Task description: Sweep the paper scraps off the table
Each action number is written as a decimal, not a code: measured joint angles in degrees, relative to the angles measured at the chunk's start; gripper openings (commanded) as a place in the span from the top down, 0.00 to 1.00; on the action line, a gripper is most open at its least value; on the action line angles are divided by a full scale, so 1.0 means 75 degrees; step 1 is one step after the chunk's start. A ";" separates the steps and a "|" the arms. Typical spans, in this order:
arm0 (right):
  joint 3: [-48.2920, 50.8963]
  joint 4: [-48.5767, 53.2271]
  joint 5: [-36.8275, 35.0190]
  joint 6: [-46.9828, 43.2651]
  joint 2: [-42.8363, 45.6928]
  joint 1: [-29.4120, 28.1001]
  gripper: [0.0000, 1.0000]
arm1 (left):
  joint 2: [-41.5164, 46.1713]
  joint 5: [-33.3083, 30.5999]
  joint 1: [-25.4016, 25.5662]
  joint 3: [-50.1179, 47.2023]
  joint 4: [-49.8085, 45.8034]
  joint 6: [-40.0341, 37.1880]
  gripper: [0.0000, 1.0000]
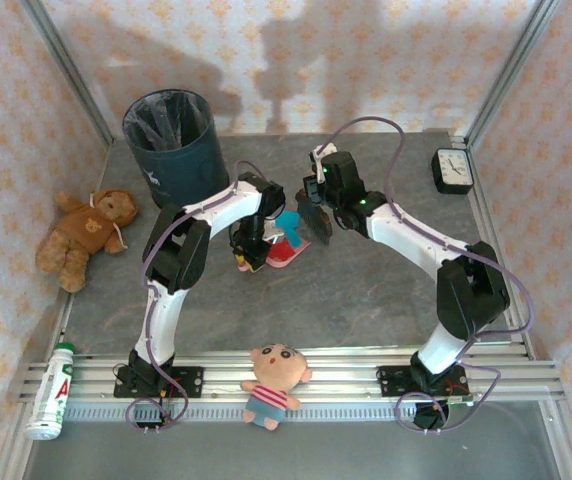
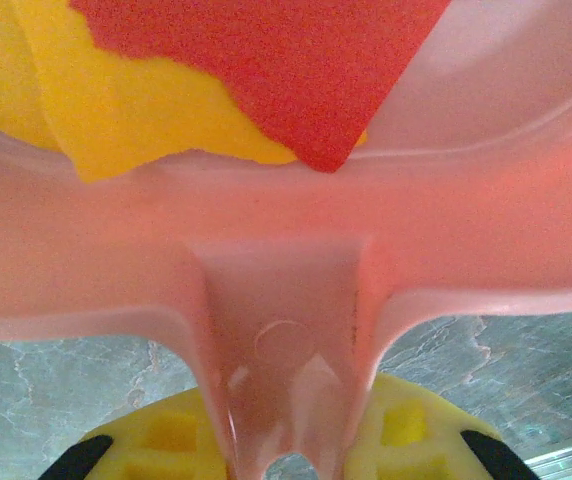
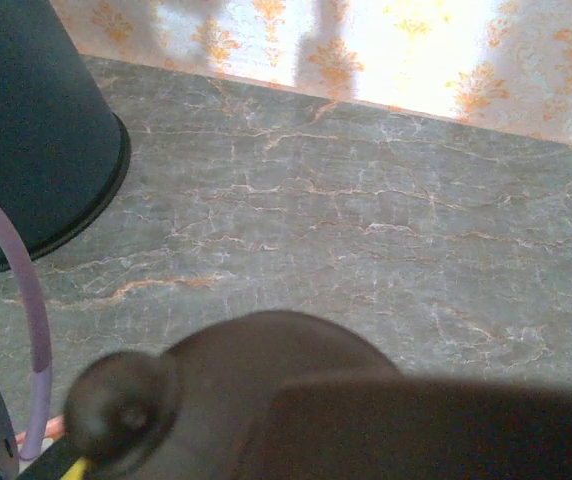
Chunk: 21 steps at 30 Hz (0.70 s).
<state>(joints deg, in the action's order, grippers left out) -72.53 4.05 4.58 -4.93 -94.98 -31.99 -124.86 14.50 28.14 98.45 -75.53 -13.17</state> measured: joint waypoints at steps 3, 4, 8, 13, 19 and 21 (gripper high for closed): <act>-0.0012 0.0055 0.0373 0.0000 0.0000 -0.0003 1.00 | 0.0000 -0.0009 0.0006 0.0009 -0.0006 0.0000 1.00; -0.0015 0.0073 0.0498 0.0003 0.0003 -0.0003 1.00 | 0.0000 -0.0020 0.0009 0.0012 -0.0006 0.0000 1.00; -0.0015 0.0329 0.0901 0.0000 0.0146 -0.0003 1.00 | 0.0000 -0.0026 0.0050 0.0052 -0.0009 0.0003 1.00; -0.0015 0.0857 0.1186 -0.0006 0.0554 -0.0003 1.00 | 0.0000 -0.0026 0.0050 0.0079 -0.0003 0.0000 1.00; -0.0015 0.1373 0.1253 -0.0052 0.1017 -0.0003 1.00 | 0.0000 -0.0029 0.0050 0.0079 0.0000 0.0015 1.00; -0.0015 0.1547 0.1253 -0.0093 0.1125 -0.0003 1.00 | 0.0000 -0.0029 0.0050 0.0079 0.0003 0.0026 1.00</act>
<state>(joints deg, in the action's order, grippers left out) -72.64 15.66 13.98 -5.63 -86.54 -32.01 -124.86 14.28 28.51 99.04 -75.50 -12.97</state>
